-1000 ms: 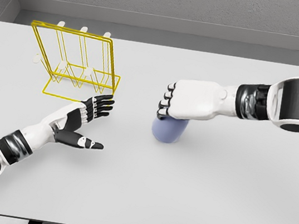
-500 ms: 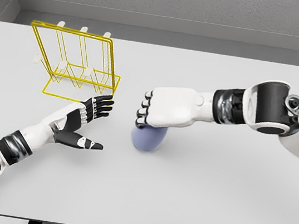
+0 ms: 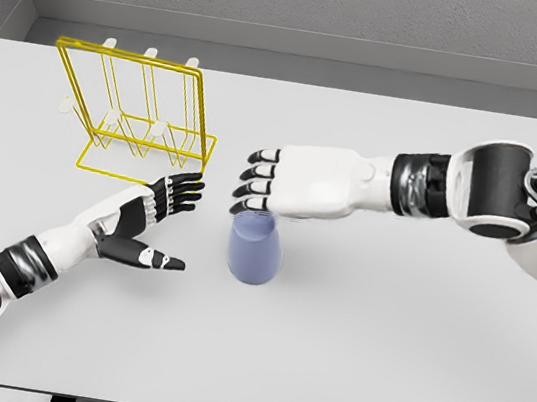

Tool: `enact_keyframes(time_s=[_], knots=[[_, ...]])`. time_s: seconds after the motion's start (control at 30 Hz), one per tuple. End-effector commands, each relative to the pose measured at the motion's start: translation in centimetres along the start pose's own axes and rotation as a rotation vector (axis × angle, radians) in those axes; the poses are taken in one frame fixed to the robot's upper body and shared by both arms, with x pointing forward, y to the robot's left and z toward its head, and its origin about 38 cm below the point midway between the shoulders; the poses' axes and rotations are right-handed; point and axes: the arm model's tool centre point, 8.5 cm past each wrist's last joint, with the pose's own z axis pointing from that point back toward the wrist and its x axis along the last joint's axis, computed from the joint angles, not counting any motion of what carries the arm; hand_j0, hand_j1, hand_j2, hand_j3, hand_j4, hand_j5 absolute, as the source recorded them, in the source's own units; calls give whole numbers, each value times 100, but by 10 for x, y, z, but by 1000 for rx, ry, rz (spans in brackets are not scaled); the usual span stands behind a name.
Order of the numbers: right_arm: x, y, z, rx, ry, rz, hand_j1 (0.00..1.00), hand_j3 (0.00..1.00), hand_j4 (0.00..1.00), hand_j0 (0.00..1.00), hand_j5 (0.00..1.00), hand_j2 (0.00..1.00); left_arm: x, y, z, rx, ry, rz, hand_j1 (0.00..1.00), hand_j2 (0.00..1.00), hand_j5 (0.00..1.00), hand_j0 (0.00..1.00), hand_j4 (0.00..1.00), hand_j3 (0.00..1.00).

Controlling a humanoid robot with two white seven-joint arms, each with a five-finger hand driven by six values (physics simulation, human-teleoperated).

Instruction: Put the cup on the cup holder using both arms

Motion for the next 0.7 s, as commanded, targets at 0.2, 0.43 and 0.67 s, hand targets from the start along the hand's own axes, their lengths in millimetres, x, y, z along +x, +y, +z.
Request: enact_keyframes(time_s=[0.2, 0.43, 0.67], knots=[[-46, 5, 172, -343, 354, -262, 100, 100, 100, 100, 100, 100, 2, 0, -1, -1, -6, 2, 100, 100, 100, 100, 100, 100], [-5, 79, 201, -508, 382, -591, 100, 100, 100, 100, 100, 100, 0, -13, -16, -20, -18, 39, 100, 100, 100, 100, 100, 100], [-6, 132, 205, -536, 475, -745, 100, 100, 100, 100, 100, 100, 6, -23, -39, -48, -28, 57, 100, 100, 100, 100, 100, 100]])
